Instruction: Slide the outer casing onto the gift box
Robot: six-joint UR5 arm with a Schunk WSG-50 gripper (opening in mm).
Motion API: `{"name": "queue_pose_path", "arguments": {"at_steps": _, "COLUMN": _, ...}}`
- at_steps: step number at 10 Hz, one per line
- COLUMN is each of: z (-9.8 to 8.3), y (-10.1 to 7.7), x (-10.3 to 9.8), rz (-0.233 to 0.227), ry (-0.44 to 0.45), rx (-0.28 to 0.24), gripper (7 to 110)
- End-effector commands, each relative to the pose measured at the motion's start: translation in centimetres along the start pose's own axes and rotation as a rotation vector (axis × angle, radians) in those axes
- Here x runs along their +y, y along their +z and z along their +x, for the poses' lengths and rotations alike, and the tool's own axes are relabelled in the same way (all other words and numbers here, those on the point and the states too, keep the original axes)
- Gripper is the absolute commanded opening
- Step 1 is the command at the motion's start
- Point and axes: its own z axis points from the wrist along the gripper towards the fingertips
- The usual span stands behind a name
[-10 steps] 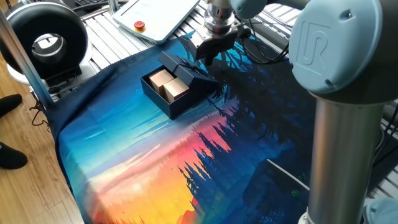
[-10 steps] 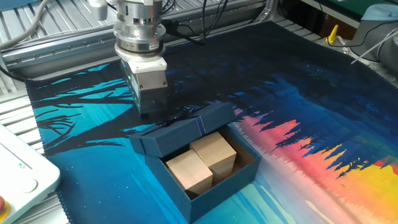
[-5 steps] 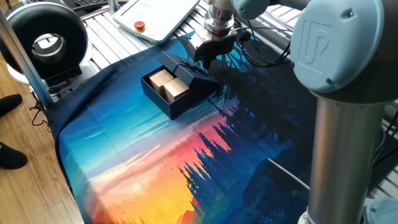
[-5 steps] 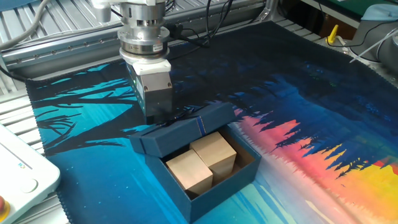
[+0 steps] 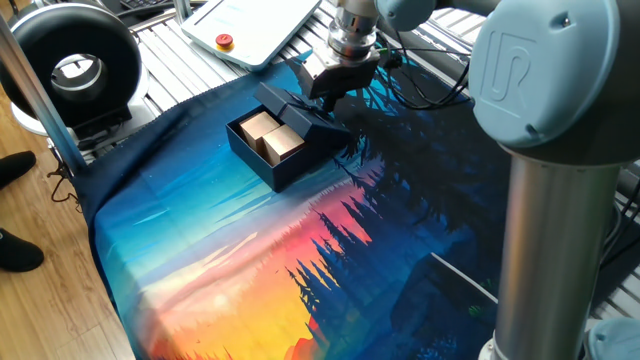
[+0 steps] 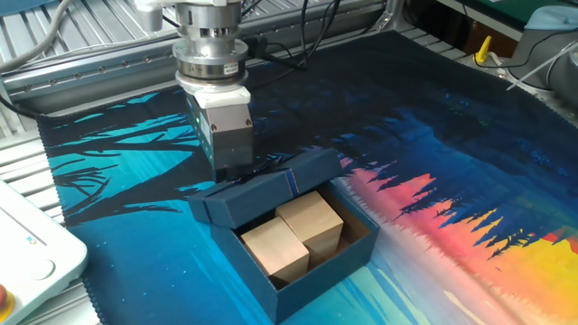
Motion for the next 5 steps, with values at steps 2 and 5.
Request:
{"name": "queue_pose_path", "arguments": {"at_steps": 2, "z": -0.1, "y": -0.03, "x": 0.62, "rz": -0.031, "ry": 0.009, "rx": 0.001, "gripper": 7}}
{"name": "queue_pose_path", "arguments": {"at_steps": 5, "z": 0.05, "y": 0.06, "x": 1.46, "rz": -0.063, "ry": 0.02, "rx": 0.009, "gripper": 7}}
